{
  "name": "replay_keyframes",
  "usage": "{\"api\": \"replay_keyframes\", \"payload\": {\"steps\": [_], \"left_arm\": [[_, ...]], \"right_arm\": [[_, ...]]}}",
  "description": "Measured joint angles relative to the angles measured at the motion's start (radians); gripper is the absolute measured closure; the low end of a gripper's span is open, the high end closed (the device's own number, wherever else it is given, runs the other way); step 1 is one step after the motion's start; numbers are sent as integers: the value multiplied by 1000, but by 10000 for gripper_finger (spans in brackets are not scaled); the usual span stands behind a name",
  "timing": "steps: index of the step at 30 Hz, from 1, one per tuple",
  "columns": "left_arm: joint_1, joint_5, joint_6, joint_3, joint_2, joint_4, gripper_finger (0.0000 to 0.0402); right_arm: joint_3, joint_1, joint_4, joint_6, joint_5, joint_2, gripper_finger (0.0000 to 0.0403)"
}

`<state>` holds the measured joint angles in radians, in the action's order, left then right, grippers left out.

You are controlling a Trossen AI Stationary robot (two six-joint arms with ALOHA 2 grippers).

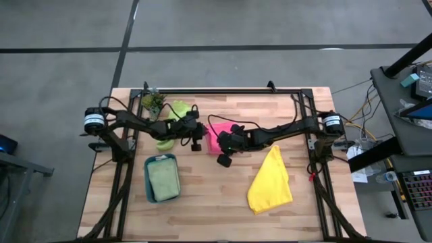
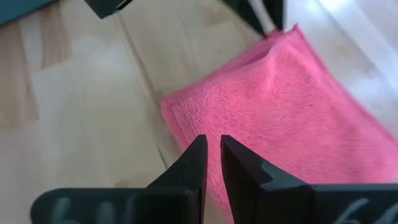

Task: Fold microfiber towels
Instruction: Fold the pink microfiber cloth

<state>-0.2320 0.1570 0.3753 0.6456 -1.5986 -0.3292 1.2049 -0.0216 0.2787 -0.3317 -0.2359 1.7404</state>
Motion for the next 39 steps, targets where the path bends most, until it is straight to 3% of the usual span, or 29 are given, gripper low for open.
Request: {"api": "replay_keyframes", "payload": {"steps": [8, 12, 16, 22, 29, 33, 39], "left_arm": [[-4, 7, 27, 5, -28, -3, 282], [-8, 8, 31, 10, -55, -30, 264], [-9, 10, 32, 10, -94, -128, 263], [-11, 16, 33, 20, -114, -124, 263], [-11, 19, 33, 18, -151, -135, 263], [-11, 75, 36, 24, -161, -133, 265], [-11, 95, 75, 27, -160, -134, 315]], "right_arm": [[-104, 0, 9, 40, 8, -136, 367], [-224, 0, -101, 14, 8, -222, 367], [-346, 0, -245, -16, 8, -294, 367], [-464, 0, -373, -64, 8, -365, 367], [-498, 0, -418, -68, 8, -381, 367], [-497, 0, -421, -65, 8, -378, 367], [-497, 0, -426, -62, 8, -378, 367]]}}
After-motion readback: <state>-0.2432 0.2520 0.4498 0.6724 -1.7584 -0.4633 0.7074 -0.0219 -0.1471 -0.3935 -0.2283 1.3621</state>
